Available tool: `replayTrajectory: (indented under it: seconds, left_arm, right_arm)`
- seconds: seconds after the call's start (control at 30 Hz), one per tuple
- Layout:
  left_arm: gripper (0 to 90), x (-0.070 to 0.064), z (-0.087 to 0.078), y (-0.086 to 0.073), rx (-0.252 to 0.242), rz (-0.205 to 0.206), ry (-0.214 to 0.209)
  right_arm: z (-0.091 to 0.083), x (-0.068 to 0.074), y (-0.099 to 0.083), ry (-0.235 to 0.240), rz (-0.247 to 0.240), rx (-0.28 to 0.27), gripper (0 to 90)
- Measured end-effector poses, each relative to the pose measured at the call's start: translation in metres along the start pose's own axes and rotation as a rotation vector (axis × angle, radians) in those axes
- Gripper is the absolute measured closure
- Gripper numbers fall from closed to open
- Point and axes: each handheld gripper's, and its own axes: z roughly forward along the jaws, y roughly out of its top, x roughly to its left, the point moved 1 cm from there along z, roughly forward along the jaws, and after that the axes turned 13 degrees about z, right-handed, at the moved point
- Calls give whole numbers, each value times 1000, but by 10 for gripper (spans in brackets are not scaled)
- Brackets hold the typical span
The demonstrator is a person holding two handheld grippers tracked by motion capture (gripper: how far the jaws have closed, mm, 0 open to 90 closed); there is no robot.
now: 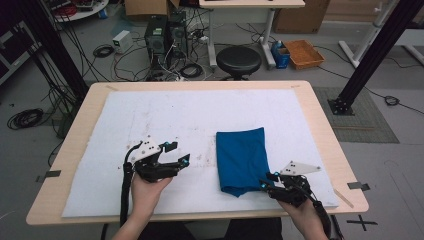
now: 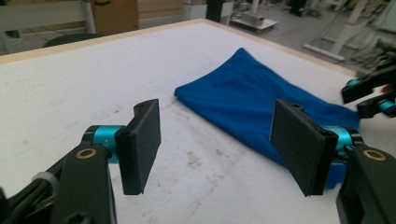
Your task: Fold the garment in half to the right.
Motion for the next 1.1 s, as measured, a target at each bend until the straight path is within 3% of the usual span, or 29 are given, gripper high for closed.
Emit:
replayTrajectory:
  seconds: [0.1, 0.27, 0.33, 0.37, 0.5, 0.63, 0.77, 0.9, 0.97, 1.1]
  left_arm:
    - [337, 3, -2, -3, -19, -18, -11]
    - [337, 7, -5, -2, -49, -24, -13]
    - [337, 8, -6, -3, -72, -30, -18]
    - [337, 8, -7, -3, -76, -10, -12]
    - [337, 9, -9, -1, -90, 13, -14]
    - [337, 12, -11, 6, -76, 31, -8]
    - [337, 16, -14, 15, -25, 81, 42]
    - [328, 23, -18, 21, 12, 132, 112]
    - [292, 31, -21, 23, 11, 101, 126]
    - [287, 50, -23, 30, 5, 41, 100]
  right_arm:
    - [2, 0, -3, 10, -16, 20, 640]
    - [6, 5, -9, -4, -81, 74, 852]
    - [6, 6, -10, -6, -94, 79, 867]
    - [4, 6, -10, -7, -90, 72, 862]
    - [-6, 5, -6, 10, -65, 14, 722]
    - [-20, -1, 7, 7, -65, -94, 572]
    - [-31, -14, 30, 11, -19, -190, 467]
    - [-33, -30, 58, 16, -8, -254, 429]
    - [-32, -38, 72, 24, 0, -283, 405]
    - [-28, -49, 99, 52, 40, -272, 358]
